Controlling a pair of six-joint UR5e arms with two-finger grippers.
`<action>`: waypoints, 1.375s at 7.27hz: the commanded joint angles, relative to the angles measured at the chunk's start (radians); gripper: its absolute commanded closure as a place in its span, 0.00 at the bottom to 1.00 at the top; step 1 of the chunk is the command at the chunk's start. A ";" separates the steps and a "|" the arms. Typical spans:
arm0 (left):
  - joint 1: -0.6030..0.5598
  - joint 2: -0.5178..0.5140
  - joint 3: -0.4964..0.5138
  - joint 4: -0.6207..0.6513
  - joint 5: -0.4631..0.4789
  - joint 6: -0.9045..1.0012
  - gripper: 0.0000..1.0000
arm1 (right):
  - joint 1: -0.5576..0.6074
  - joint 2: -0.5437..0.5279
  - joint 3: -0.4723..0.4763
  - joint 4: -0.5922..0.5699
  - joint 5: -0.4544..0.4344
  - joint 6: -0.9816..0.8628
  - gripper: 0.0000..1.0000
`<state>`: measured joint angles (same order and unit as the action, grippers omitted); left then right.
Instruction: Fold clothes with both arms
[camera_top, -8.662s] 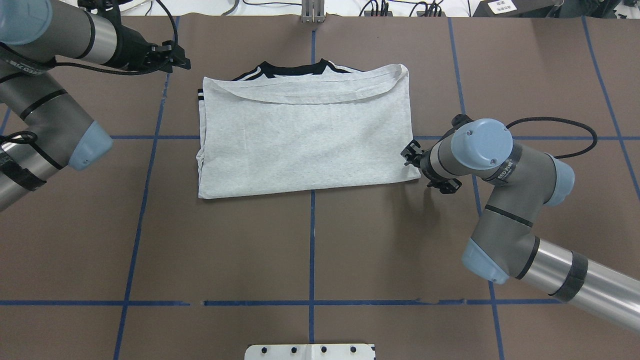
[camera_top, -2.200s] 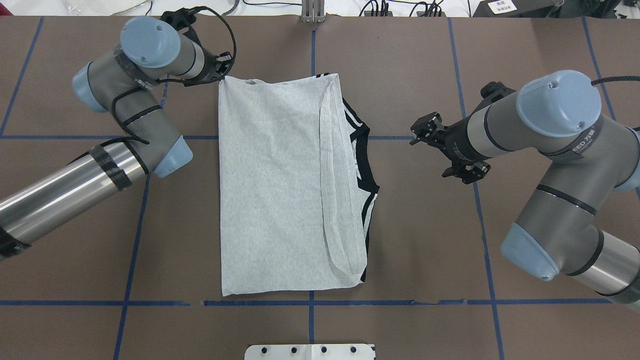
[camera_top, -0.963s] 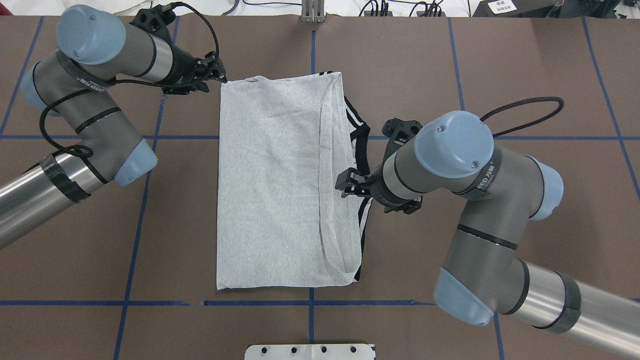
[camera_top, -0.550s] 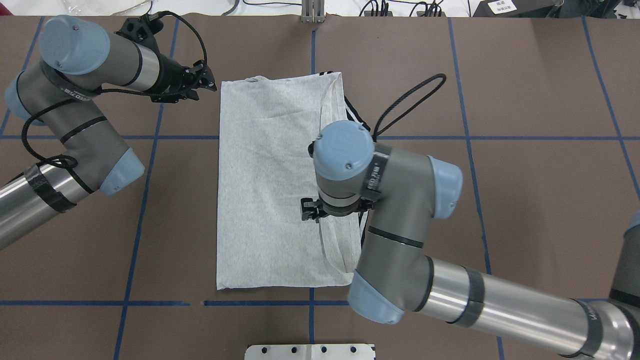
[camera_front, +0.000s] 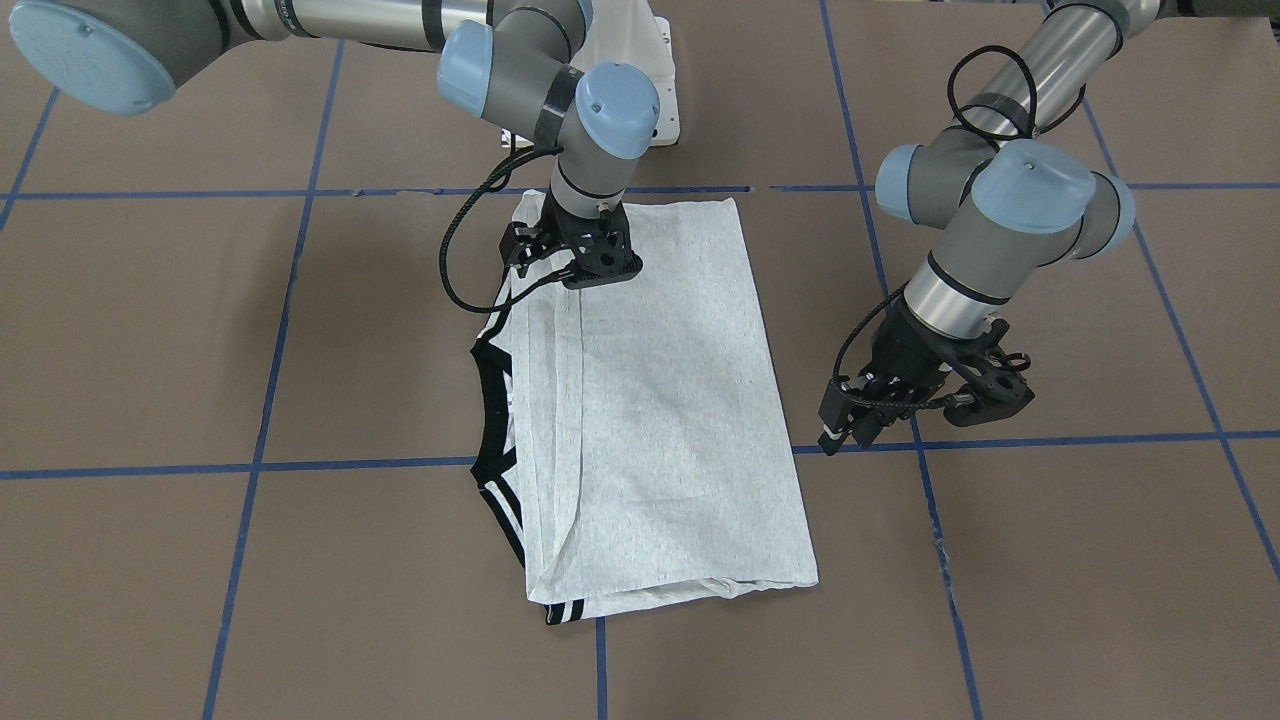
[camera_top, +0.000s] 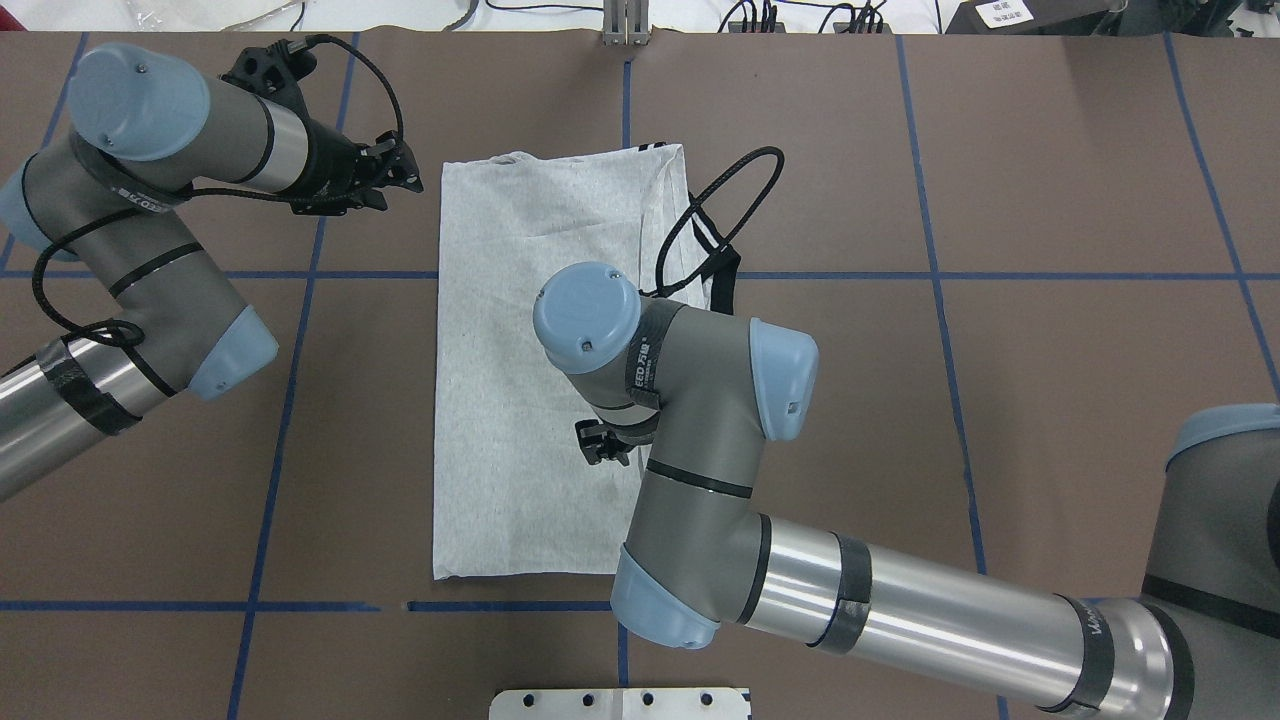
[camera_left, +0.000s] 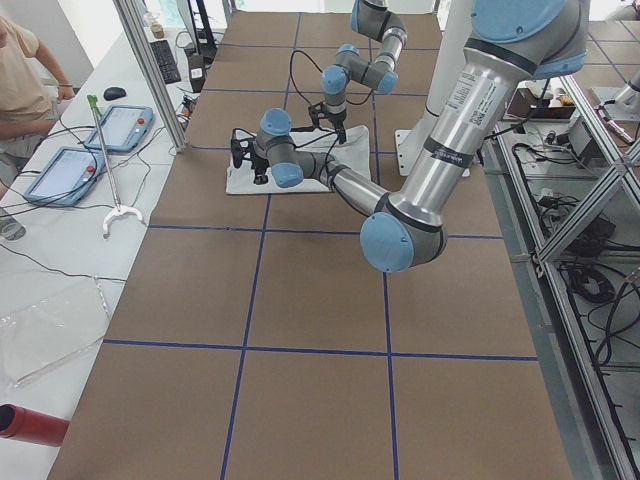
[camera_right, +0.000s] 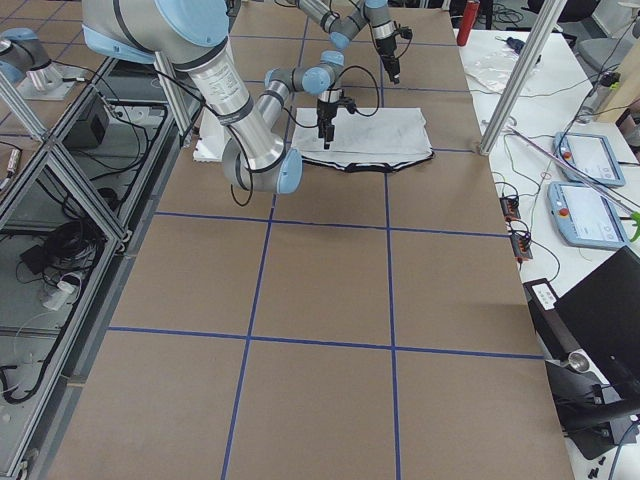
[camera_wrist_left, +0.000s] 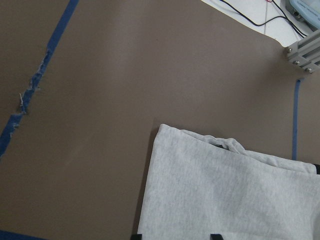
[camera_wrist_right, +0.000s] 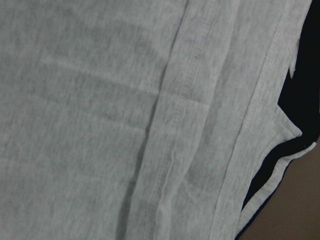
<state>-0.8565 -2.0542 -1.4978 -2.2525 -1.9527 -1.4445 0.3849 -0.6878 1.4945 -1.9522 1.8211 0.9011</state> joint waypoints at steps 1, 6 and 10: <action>0.001 0.006 -0.001 -0.002 0.000 -0.002 0.43 | -0.029 -0.002 -0.005 -0.045 -0.017 -0.013 0.00; -0.001 0.016 -0.048 0.007 0.002 -0.008 0.43 | -0.023 -0.149 0.122 -0.089 -0.049 -0.069 0.00; 0.001 0.037 -0.099 0.031 0.003 -0.008 0.42 | -0.008 -0.329 0.300 -0.139 -0.087 -0.110 0.00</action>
<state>-0.8562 -2.0206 -1.5886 -2.2249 -1.9498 -1.4526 0.3760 -0.9595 1.7653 -2.0937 1.7562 0.7940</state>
